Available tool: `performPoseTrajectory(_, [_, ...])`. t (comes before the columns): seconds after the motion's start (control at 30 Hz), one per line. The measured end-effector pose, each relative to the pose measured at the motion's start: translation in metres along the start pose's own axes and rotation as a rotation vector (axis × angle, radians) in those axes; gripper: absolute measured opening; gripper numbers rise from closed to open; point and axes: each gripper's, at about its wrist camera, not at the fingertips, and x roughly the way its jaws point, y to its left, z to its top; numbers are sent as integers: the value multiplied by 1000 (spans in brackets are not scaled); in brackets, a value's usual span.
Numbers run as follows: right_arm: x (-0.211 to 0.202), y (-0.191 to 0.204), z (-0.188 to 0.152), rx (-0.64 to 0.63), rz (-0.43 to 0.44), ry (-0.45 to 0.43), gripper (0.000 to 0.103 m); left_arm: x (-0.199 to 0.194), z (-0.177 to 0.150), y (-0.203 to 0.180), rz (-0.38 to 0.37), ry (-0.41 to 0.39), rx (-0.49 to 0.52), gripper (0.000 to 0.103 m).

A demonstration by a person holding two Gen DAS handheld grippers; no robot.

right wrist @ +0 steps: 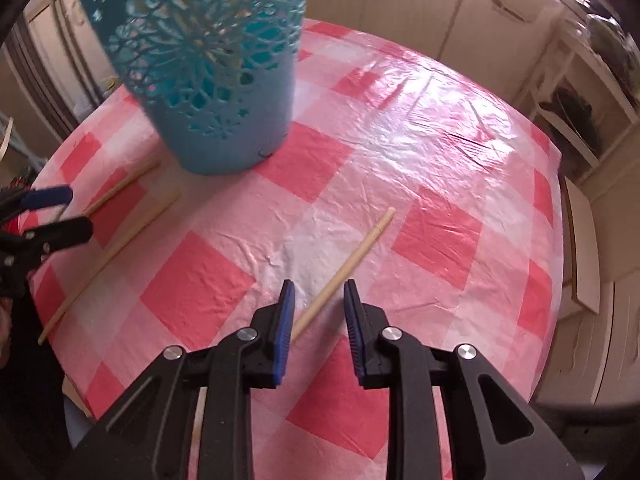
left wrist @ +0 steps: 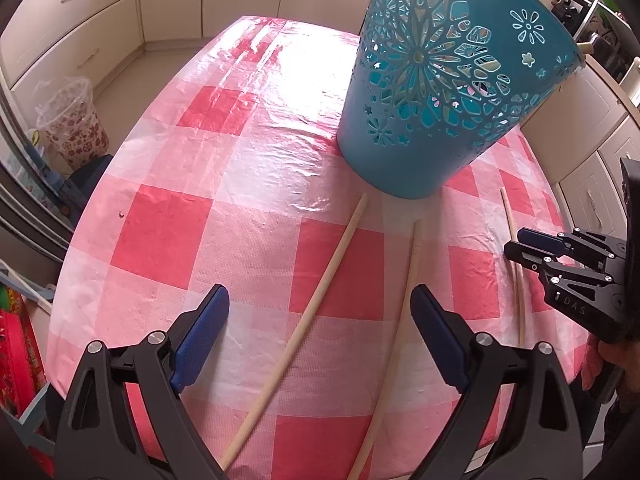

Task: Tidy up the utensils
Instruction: 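Close the right gripper on a wooden stick, then lift the stick with the right gripper into the teal basket and release it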

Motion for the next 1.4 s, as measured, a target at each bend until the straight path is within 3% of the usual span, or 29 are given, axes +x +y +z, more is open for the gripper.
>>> performPoseTrajectory(0.07, [3, 4, 0, 100, -4, -23, 43, 0, 0, -1, 4, 1, 1, 88])
performPoseTrajectory(0.13, [5, 2, -1, 134, -23, -64, 43, -1, -1, -1, 5, 5, 1, 88])
performPoseTrajectory(0.17, [6, 4, 0, 124, -20, -73, 39, -2, -1, 0, 4, 4, 0, 88])
performPoseTrajectory(0.23, [5, 14, 2, 38, 9, -57, 11, -5, -3, 1, 7, -2, 3, 88])
performPoseTrajectory(0.3, [3, 29, 4, -63, 32, -13, 6, -7, -2, 6, 7, -9, -1, 88])
performPoseTrajectory(0.37, [-1, 28, 2, -102, 35, 13, 6, -7, -1, 10, 4, -13, -16, 88])
performPoseTrajectory(0.5, [3, 19, 4, -31, 33, 17, 7, -6, -1, 15, -2, -12, -29, 88])
performPoseTrajectory(0.67, [7, 39, 10, -121, -42, 8, 6, -9, -2, 14, 6, -26, -3, 88])
performPoseTrajectory(0.8, [-4, 22, -2, 6, 45, -40, 6, -11, -2, 17, 8, -30, -13, 88])
performPoseTrajectory(1.0, [-63, -12, -16, 261, 263, -290, 6, -12, -4, 12, 31, -36, 30, 88])
performPoseTrajectory(1.2, [-134, -13, 26, 312, 436, -588, 6, -16, -5, 9, 27, -42, 35, 88])
performPoseTrajectory(1.3, [-159, -5, 59, 321, 464, -743, 6, -16, -5, 10, 28, -43, 35, 88])
performPoseTrajectory(1.4, [-172, 4, 88, 352, 425, -869, 6, -18, -5, 11, 28, -47, 31, 88])
